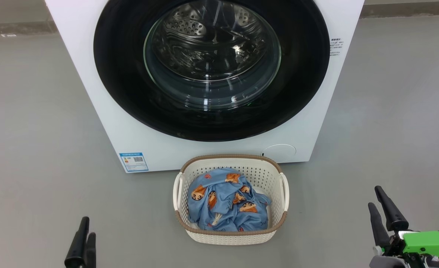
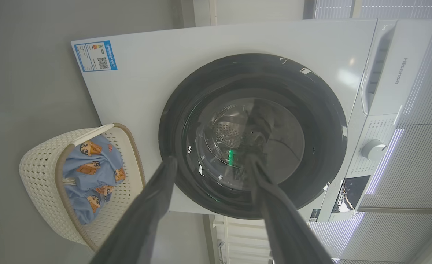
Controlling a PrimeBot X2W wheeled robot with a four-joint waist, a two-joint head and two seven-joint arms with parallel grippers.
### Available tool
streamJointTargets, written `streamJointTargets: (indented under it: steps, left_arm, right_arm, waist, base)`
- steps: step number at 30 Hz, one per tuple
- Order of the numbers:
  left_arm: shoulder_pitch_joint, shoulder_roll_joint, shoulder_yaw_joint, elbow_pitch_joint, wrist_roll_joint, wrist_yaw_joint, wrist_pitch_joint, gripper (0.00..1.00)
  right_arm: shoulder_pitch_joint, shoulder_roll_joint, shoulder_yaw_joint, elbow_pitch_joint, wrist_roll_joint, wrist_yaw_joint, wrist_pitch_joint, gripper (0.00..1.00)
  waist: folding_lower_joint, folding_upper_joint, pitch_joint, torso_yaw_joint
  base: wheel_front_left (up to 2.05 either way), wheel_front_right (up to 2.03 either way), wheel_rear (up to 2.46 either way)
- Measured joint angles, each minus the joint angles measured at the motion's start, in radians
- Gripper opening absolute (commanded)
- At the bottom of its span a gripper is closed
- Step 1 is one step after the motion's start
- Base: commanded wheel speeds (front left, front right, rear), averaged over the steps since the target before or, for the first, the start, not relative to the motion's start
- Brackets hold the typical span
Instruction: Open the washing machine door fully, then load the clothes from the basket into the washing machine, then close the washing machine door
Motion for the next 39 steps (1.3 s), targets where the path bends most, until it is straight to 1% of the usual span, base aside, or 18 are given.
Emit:
streamJointTargets:
  steps: [23, 30, 39]
  left_arm:
    - [-0.010, 0.002, -0.025, -0.021, 0.012, 0.000, -0.046, 1.00]
    - [-0.011, 0.004, -0.037, -0.029, 0.041, 0.000, -0.063, 1.00]
    - [-0.031, 0.017, -0.068, -0.042, 0.091, 0.000, -0.094, 1.00]
  right_arm:
    - [-0.008, -0.003, 0.053, -0.038, -0.001, 0.000, -0.050, 1.00]
    - [-0.012, -0.009, 0.069, -0.049, -0.020, 0.000, -0.072, 1.00]
    - [-0.034, -0.030, 0.125, -0.062, -0.081, 0.000, -0.107, 1.00]
  waist:
    - [0.0000, 0.0000, 0.000, -0.001]
    - [0.0000, 0.0000, 0.001, -0.001]
    - [0.0001, 0.0000, 0.003, 0.002]
  base:
    - [0.00, 0.00, 0.00]
    - [0.00, 0.00, 0.00]
    - [0.00, 0.00, 0.00]
